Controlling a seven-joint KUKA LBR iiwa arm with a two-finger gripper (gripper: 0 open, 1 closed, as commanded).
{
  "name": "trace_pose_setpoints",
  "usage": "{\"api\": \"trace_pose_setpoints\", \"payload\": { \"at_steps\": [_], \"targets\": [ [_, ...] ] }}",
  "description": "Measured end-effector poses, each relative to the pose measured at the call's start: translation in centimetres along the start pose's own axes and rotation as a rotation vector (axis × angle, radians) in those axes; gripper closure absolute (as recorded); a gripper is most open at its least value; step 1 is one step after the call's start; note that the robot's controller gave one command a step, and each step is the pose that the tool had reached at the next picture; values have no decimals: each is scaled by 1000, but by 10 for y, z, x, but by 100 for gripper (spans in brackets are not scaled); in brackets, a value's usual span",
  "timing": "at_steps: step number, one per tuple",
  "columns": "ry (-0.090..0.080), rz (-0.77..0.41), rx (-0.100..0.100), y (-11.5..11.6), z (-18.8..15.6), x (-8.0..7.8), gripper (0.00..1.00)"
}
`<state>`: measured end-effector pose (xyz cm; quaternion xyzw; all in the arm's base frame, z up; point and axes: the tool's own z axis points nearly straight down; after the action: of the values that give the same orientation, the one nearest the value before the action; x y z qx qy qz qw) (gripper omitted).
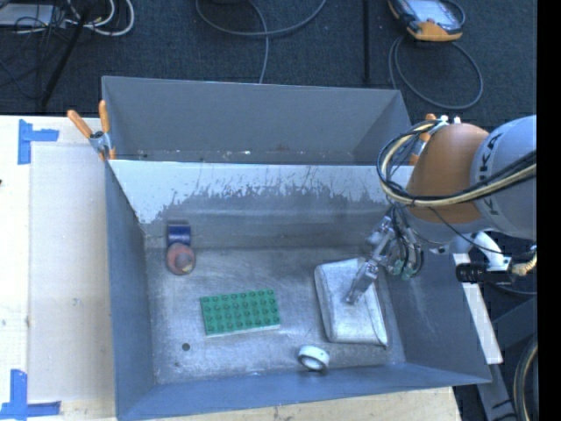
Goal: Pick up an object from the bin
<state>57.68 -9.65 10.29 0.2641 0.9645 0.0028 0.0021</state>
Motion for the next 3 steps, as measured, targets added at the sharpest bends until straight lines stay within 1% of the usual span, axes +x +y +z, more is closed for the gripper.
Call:
{"api": "trace_pose_setpoints", "payload": {
  "at_steps": [1, 2, 3],
  "targets": [
    [2, -5, 1, 1, 4, -1, 0],
    [-2, 11, 1, 0, 4, -2, 0],
    [5, 5, 3, 2, 4, 0, 100]
  ]
}}
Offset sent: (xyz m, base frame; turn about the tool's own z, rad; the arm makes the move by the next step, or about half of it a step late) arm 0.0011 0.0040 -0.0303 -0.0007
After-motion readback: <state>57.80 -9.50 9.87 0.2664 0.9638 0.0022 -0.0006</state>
